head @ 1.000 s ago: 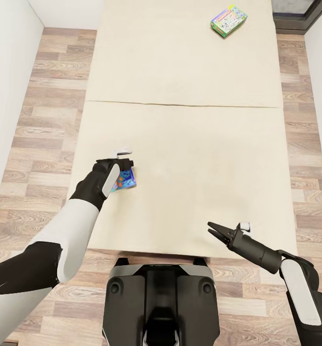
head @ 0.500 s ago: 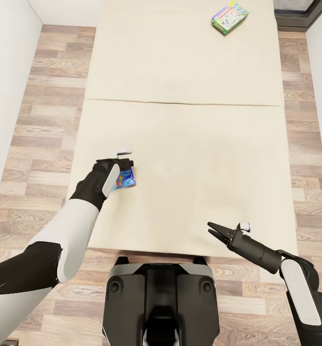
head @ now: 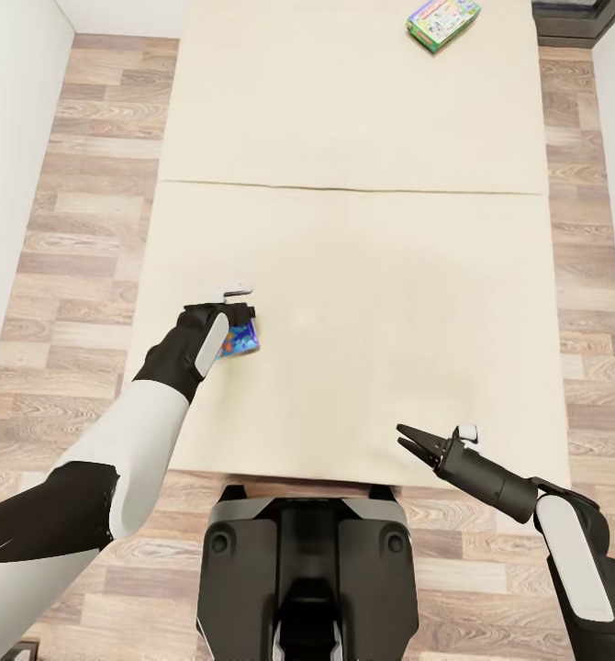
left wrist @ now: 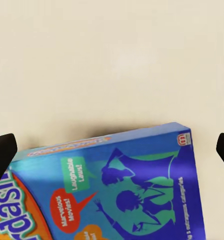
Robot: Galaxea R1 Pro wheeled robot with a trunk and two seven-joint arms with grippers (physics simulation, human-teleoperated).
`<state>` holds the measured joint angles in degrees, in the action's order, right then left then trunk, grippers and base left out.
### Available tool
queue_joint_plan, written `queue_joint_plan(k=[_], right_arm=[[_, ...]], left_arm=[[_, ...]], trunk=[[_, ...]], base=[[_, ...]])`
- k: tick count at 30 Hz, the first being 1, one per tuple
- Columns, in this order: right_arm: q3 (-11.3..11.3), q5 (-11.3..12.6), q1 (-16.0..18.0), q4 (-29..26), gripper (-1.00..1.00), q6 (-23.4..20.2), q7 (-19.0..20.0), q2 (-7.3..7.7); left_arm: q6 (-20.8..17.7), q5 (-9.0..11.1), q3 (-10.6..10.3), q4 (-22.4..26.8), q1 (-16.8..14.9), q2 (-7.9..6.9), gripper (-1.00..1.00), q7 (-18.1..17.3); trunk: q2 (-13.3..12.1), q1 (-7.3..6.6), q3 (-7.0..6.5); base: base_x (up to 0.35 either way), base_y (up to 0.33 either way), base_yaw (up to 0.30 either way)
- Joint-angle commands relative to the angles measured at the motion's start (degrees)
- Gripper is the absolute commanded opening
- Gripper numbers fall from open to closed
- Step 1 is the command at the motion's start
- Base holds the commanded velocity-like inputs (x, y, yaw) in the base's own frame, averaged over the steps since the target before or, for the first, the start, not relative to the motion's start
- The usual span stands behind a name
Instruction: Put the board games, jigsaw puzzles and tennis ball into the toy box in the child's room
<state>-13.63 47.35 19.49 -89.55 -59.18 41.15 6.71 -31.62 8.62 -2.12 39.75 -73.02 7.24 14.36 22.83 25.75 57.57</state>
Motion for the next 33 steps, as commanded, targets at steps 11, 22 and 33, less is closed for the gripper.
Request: queue_joint_plan(k=[11, 22, 33], right_arm=[[-0.05, -0.23, 0.03, -0.01, 1.0, -0.25, 0.33, 0.03], [0.0, -0.2, 0.03, -0.01, 1.0, -0.29, 0.33, -0.02], [0.01, -0.23, 0.03, -0.01, 1.0, -0.31, 0.33, -0.03]], left_arm=[[-0.04, 0.6, -0.17, 0.06, -0.01, -0.03, 1.0, 0.58], [0.12, 0.6, -0.23, 0.06, -0.01, -0.01, 1.0, 0.58], [0.15, 0.6, -0.41, 0.06, -0.01, 0.04, 1.0, 0.58]], trunk=[[0.09, 0.03, 0.22], [0.09, 0.03, 0.24], [0.09, 0.03, 0.24]], base=[[0.0, 0.0, 0.0], [0.036, 0.0, 0.0], [0.019, 0.0, 0.0]])
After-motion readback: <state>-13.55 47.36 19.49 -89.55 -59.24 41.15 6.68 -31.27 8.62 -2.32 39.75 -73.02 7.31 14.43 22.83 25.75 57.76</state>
